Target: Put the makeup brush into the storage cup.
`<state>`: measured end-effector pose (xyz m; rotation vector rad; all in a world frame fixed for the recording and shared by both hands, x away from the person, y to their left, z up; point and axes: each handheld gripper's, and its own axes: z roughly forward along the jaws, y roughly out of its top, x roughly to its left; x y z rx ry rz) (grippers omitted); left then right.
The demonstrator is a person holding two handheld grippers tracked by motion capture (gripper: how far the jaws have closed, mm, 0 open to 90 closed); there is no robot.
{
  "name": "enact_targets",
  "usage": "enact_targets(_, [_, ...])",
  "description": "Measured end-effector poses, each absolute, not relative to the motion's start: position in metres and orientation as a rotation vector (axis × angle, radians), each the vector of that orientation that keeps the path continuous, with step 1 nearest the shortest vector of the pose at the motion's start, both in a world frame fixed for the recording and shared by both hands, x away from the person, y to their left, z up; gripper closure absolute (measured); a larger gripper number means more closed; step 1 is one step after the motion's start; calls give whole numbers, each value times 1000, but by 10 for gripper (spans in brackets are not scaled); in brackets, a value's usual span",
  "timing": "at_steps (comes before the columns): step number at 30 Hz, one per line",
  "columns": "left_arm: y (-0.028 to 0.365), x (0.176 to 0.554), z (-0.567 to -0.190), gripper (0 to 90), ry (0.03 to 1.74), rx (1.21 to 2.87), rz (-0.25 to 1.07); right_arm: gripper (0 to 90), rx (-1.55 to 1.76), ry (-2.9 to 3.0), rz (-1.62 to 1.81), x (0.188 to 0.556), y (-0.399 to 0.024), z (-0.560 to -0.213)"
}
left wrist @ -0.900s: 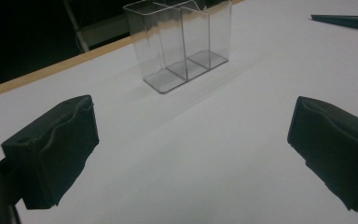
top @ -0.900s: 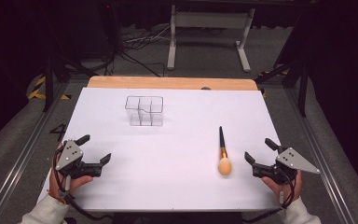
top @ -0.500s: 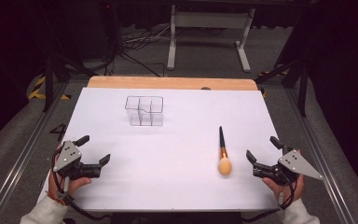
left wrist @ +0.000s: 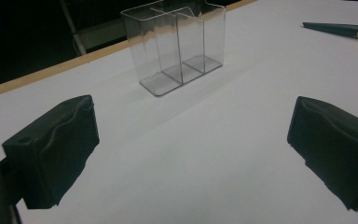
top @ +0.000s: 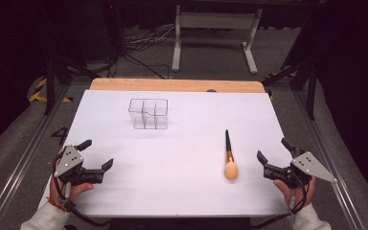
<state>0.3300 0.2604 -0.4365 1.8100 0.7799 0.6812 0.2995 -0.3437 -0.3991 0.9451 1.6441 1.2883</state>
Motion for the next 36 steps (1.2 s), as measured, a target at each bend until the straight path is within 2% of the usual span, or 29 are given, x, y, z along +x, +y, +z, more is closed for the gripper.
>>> enact_targets(10, [253, 336, -438, 28, 770, 1836, 662, 166, 1082, 1793, 1234, 309, -348, -392])
enact_targets(12, [253, 337, -439, 28, 773, 1837, 653, 233, 1102, 1877, 1234, 314, -345, -389])
enact_targets(15, [252, 337, -439, 29, 778, 1839, 643, 197, 1137, 1951, 1175, 320, -334, -387])
enact_targets(24, [249, 338, -440, 35, 768, 1852, 633, 188, 1267, 2170, 1019, 350, -305, -379])
enact_targets(30, [245, 339, -442, 35, 754, 1894, 642, 203, 1444, 2330, 929, 377, -286, -381])
enact_targets(34, [242, 339, -442, 37, 740, 1916, 655, 244, 1533, 2427, 879, 391, -278, -389])
enact_targets(36, [240, 338, -443, 31, 720, 1922, 637, 257, 1617, 2509, 803, 403, -270, -404])
